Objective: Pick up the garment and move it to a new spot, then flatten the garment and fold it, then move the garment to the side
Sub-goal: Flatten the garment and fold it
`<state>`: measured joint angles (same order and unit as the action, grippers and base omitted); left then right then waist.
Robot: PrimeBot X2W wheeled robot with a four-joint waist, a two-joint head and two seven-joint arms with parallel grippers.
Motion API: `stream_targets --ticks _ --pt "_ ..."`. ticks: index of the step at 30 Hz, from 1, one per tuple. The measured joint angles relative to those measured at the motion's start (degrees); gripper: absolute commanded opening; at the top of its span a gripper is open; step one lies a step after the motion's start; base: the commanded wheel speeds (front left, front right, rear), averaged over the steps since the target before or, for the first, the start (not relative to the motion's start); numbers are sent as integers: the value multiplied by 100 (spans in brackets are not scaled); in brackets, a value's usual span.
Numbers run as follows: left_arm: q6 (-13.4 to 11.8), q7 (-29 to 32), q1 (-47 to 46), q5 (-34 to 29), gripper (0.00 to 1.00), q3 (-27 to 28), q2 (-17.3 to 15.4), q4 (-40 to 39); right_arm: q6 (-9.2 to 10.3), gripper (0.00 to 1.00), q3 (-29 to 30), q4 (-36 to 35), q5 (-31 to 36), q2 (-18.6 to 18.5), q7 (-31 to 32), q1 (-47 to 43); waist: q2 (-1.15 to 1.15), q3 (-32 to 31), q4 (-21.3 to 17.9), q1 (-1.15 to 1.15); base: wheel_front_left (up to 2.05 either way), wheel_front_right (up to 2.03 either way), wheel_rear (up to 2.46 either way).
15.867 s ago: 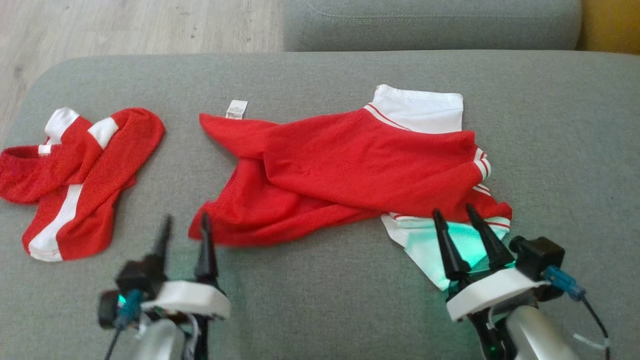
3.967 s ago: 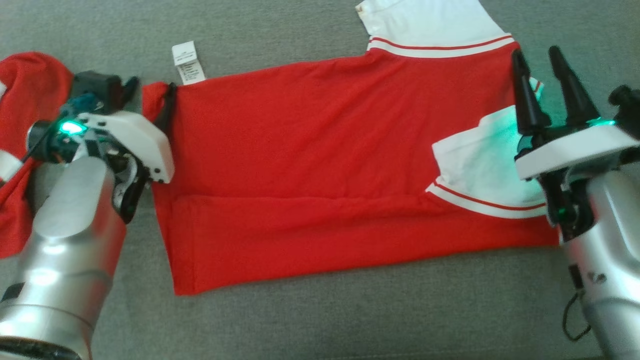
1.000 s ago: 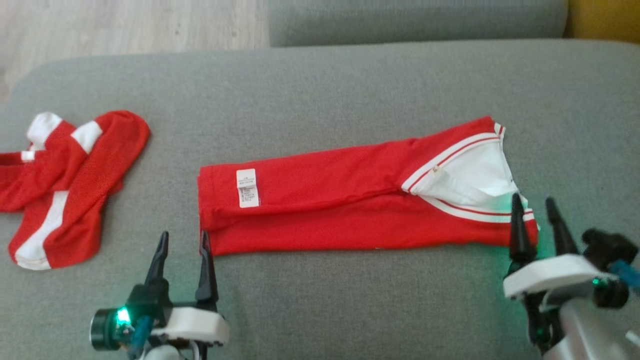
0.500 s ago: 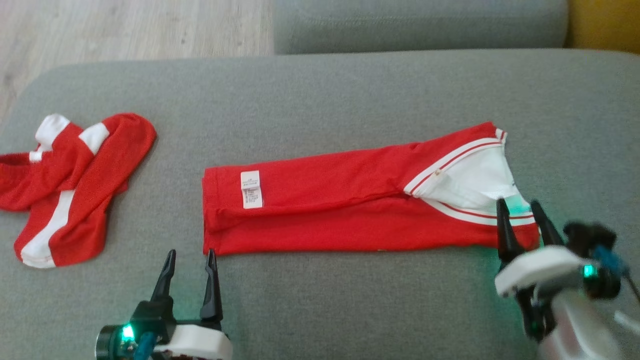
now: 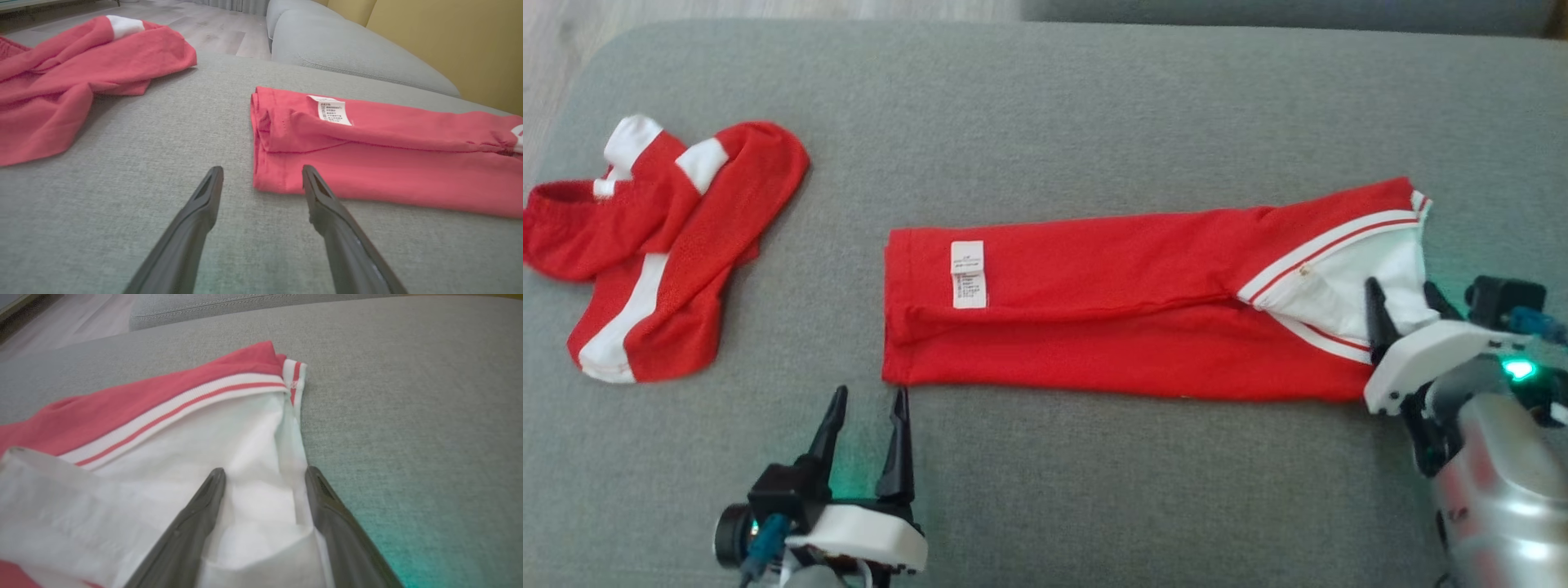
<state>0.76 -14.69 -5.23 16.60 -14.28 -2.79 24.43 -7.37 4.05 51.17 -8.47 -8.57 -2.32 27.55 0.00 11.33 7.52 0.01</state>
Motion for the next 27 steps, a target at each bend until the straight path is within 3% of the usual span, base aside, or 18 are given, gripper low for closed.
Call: stream_targets --ticks 4,6,7,8,9,15,22,27 --pt "26 -1 -27 -68 100 159 0 12 0 100 69 193 -79 5 41 186 0 92 82 0 0 0 0" --pt "26 -1 -26 -96 100 165 0 14 27 100 -165 219 -242 3 118 210 0 81 75 -1 0 0 0" --pt "27 0 -27 -96 100 160 5 14 35 74 -243 235 -397 4 192 220 0 71 64 -1 0 0 0" --pt "29 -1 -26 -94 100 162 4 16 35 16 -396 232 -508 -7 252 225 0 61 53 -1 0 0 0" --pt "26 -1 -26 -83 100 163 3 20 35 0 -532 221 -612 -14 315 225 0 50 41 -1 0 0 0" --pt "25 -1 -27 -35 100 152 4 15 24 0 -793 163 -993 -202 14 110 0 -30 -29 -1 0 0 0" --pt "37 -1 -8 23 100 158 3 38 24 0 -259 145 -1235 -822 -824 -62 0 -218 -83 -1 0 0 0" --pt "81 -1 97 66 100 102 4 55 25 0 -731 -643 -1573 -673 -1016 -121 0 -331 -83 -1 0 0 0"
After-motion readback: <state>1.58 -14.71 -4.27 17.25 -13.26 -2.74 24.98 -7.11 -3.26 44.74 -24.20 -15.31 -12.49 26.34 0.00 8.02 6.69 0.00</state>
